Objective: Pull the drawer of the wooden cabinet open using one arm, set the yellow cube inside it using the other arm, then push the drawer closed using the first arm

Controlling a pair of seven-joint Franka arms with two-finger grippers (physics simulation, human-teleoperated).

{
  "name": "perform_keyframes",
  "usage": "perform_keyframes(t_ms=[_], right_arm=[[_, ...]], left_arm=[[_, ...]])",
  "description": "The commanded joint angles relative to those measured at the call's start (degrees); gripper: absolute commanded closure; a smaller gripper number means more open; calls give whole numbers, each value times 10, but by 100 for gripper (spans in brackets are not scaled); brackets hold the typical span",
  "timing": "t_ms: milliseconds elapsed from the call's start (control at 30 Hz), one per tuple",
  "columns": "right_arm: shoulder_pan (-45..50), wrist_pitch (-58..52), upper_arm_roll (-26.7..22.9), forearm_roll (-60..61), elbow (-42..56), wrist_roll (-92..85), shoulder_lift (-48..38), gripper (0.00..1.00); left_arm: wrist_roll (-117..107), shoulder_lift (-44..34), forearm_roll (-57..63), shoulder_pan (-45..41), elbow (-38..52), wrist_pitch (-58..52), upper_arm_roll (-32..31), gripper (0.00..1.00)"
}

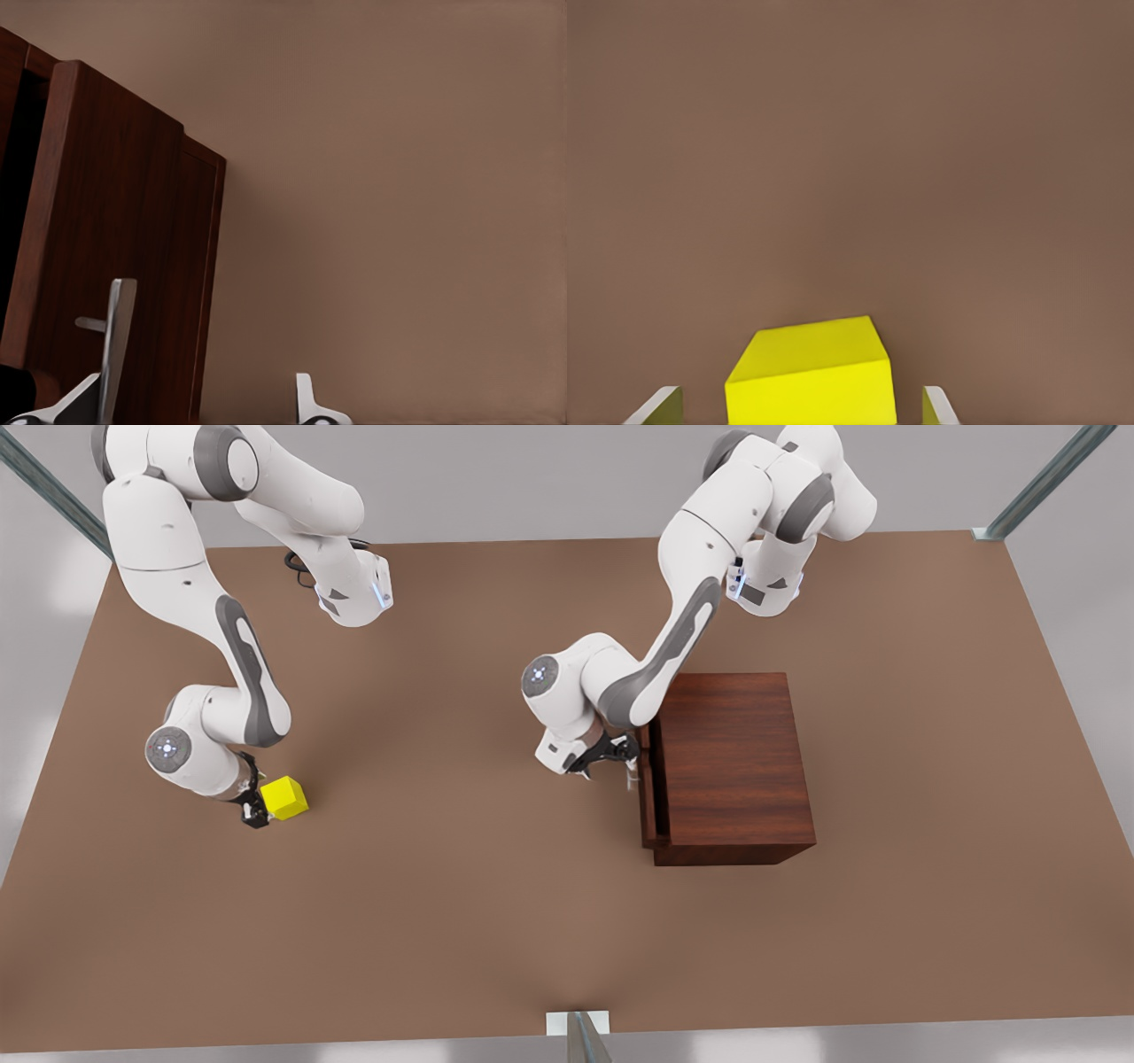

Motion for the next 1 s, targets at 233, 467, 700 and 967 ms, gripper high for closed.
perform_keyframes(t_ms=[233, 467, 700, 967], right_arm=[[0, 24, 5, -3, -3, 34, 10, 0], [-1, 25, 6, -4, -6, 29, 23, 0], [0, 34, 6, -6, -8, 30, 32, 0], [0, 35, 9, -6, -10, 32, 36, 0]], left_arm=[[-20, -1, -2, -11, 6, 12, 0, 0], [-25, 11, -3, -19, 17, 31, -4, 0], [-27, 15, -1, -26, 21, 36, -4, 0], [-35, 19, -1, -40, 30, 36, -4, 0]])
